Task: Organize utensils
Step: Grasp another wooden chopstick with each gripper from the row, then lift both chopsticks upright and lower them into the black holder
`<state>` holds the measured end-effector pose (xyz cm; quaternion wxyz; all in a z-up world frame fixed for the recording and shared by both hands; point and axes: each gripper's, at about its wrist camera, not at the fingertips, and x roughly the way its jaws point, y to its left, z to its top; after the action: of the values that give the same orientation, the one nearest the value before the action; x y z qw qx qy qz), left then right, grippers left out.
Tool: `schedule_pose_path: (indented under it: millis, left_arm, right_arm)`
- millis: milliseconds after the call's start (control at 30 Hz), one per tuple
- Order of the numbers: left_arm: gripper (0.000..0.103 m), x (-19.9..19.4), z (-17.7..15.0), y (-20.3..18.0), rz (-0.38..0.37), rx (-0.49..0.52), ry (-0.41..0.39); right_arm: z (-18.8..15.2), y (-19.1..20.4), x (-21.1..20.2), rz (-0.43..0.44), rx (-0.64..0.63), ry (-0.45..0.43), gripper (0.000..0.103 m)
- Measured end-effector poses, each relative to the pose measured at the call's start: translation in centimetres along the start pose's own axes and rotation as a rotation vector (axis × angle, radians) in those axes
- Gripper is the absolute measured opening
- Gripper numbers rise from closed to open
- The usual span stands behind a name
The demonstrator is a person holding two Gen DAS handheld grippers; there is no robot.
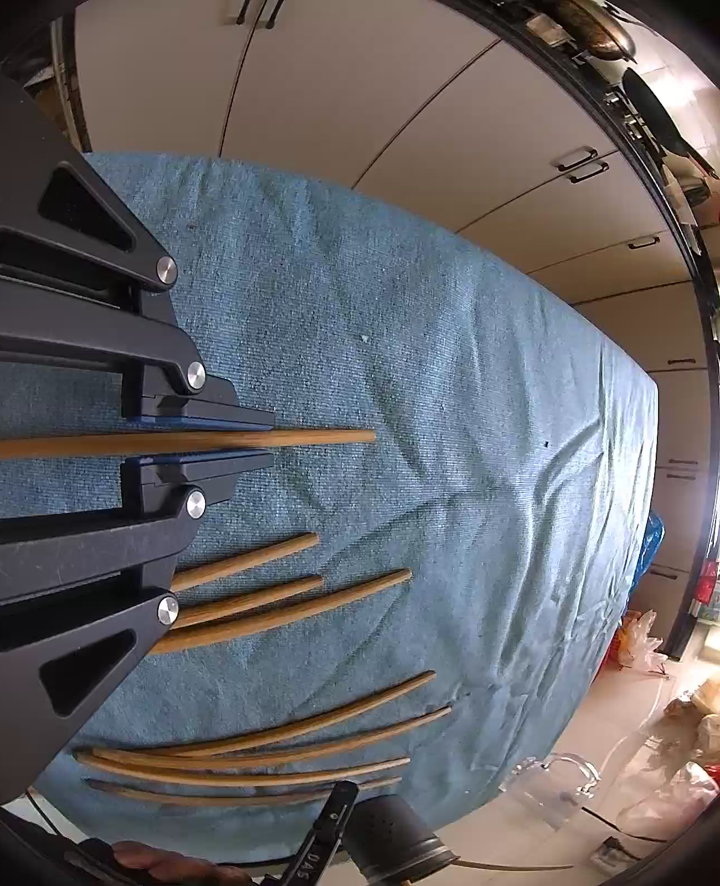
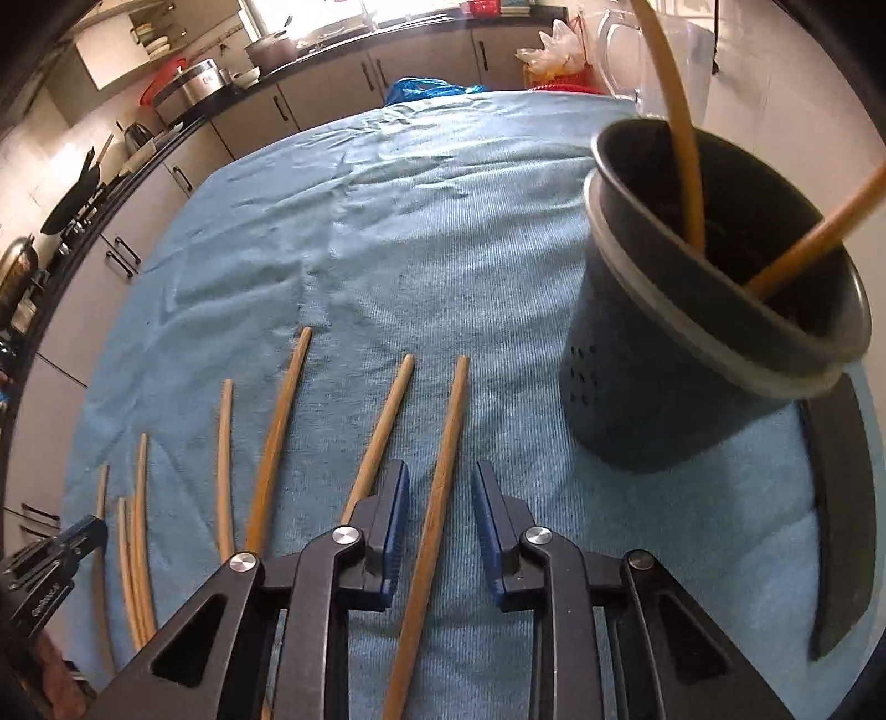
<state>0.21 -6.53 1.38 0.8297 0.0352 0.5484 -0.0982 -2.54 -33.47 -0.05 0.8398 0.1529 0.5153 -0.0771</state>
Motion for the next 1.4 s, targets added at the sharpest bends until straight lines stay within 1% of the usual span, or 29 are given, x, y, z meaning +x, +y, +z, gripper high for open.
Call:
schedule_pose_path:
  millis: [33,67,133,167,200,300,367,400,567,700,800,900,1033,1200,1400]
  left_arm:
    - [0.006,0.0,0.0,0.1,-0.009,-0.007,-0.004]
    - [0.006,0.0,0.0,0.2,-0.021,-0.013,-0.010]
    - [0.006,0.0,0.1,0.3,-0.048,-0.020,-0.017]
    - [0.006,-0.2,0.1,0.4,-0.093,-0.035,-0.023]
    - [0.006,-0.5,0.1,0.5,-0.115,-0.040,-0.030]
    - [0.006,-2.2,0.3,0.6,-0.143,-0.053,-0.099]
    - [0.006,-3.4,0.4,0.8,-0.176,-0.067,-0.133]
    - [0.006,-4.2,0.5,0.8,-0.183,-0.071,-0.154]
    - [0.006,-8.0,0.3,0.4,-0.195,-0.063,-0.263]
    - [0.006,-10.5,-0.1,0.2,-0.196,-0.052,-0.321]
    - [0.006,-12.0,-0.4,0.0,-0.199,-0.044,-0.361]
    - [0.006,-13.0,-0.6,-0.1,-0.205,-0.041,-0.384]
    - [0.006,-13.9,-1.0,0.0,-0.203,-0.050,-0.402]
    - [0.006,-14.6,-1.2,0.0,-0.201,-0.052,-0.418]
    - [0.006,-15.1,-1.2,0.0,-0.204,-0.056,-0.427]
  right_arm:
    - [0.0,0.1,0.0,-0.016,-0.010,-0.002,0.010]
    - [0.0,0.2,0.0,-0.023,-0.023,-0.001,0.008]
    - [0.0,-0.1,-0.1,0.002,-0.010,-0.005,0.007]
    - [0.1,-0.3,-0.2,0.021,-0.002,-0.010,0.007]
    - [0.0,-0.4,-0.5,0.032,0.002,-0.020,0.007]
    - [-0.5,-0.6,-2.6,0.090,0.018,-0.097,0.007]
    - [-0.8,-0.4,-4.5,0.119,0.016,-0.156,0.007]
    - [-1.1,-0.3,-5.8,0.141,0.012,-0.201,0.007]
    - [-2.2,0.1,-9.9,0.206,-0.001,-0.326,0.007]
    - [-3.6,0.1,-12.9,0.242,-0.004,-0.421,0.007]
    - [-4.3,0.2,-14.4,0.259,-0.005,-0.469,0.007]
    - [-4.9,0.2,-15.7,0.260,-0.011,-0.513,0.007]
    - [-5.6,-0.2,-16.2,0.264,-0.006,-0.538,0.007]
    - [-5.8,-0.9,-16.6,0.271,0.012,-0.547,0.007]
    - [-6.2,-1.6,-17.5,0.272,0.032,-0.571,0.007]
